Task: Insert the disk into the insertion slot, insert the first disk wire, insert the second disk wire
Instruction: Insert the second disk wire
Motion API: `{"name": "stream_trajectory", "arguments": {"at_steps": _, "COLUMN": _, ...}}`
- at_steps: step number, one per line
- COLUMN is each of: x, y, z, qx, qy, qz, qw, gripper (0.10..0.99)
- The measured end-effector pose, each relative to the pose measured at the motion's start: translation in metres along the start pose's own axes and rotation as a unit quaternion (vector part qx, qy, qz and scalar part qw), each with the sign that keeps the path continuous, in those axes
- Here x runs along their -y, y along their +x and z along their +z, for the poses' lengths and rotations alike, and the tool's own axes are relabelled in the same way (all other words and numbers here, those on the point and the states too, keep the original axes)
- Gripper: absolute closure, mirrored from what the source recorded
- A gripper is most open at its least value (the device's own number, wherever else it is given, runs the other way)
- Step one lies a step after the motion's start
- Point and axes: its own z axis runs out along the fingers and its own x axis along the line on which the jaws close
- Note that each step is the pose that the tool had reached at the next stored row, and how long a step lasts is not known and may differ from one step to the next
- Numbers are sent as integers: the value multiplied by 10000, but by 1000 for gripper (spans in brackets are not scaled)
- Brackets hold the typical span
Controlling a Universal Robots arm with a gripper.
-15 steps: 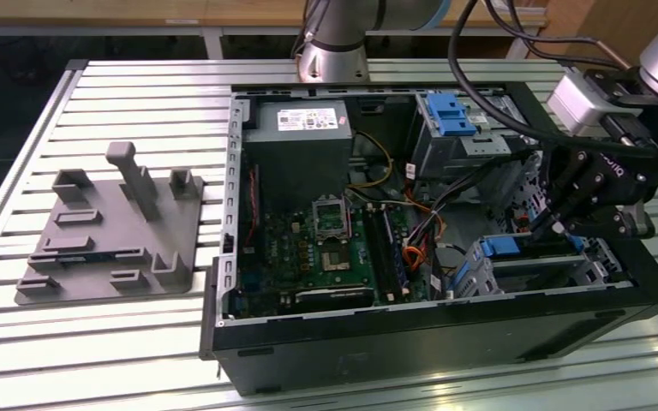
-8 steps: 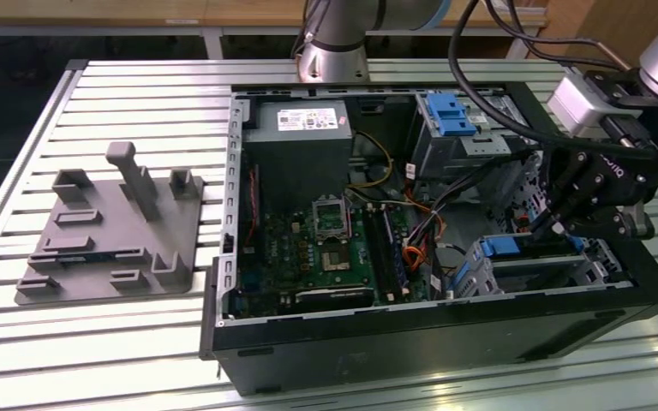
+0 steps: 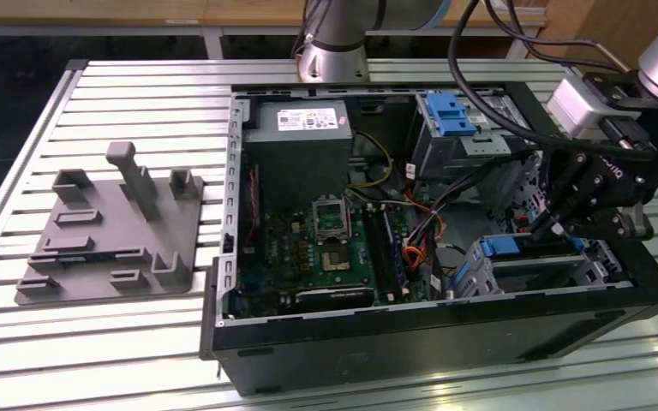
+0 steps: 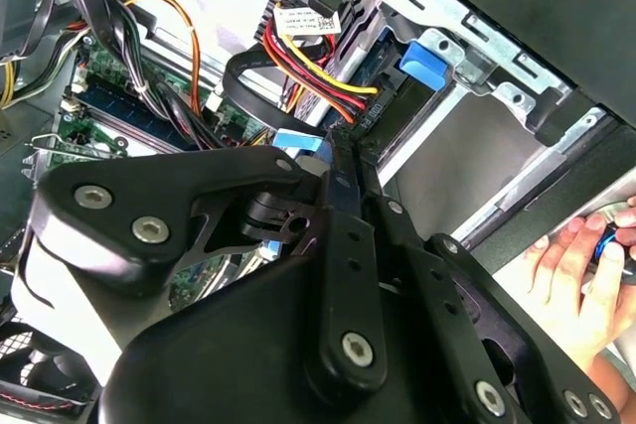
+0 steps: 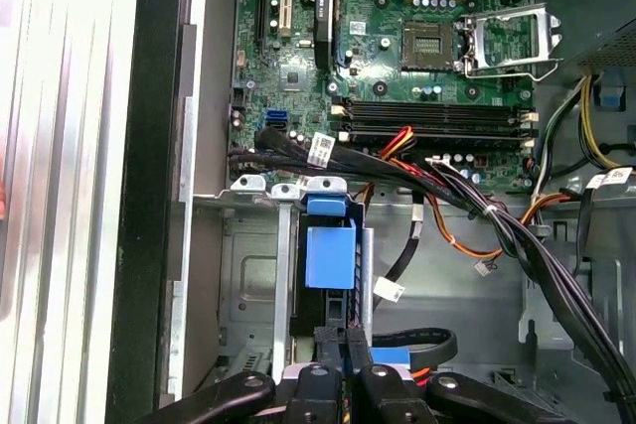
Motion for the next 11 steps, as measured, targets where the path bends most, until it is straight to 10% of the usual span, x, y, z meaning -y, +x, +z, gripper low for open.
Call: {"name": "stream_trajectory", "arguments": {"at_steps": 11, "x": -3, "y": 0, "z": -30, "qx": 2, "qy": -17, "qz": 0, "qw": 10000, "gripper": 941}}
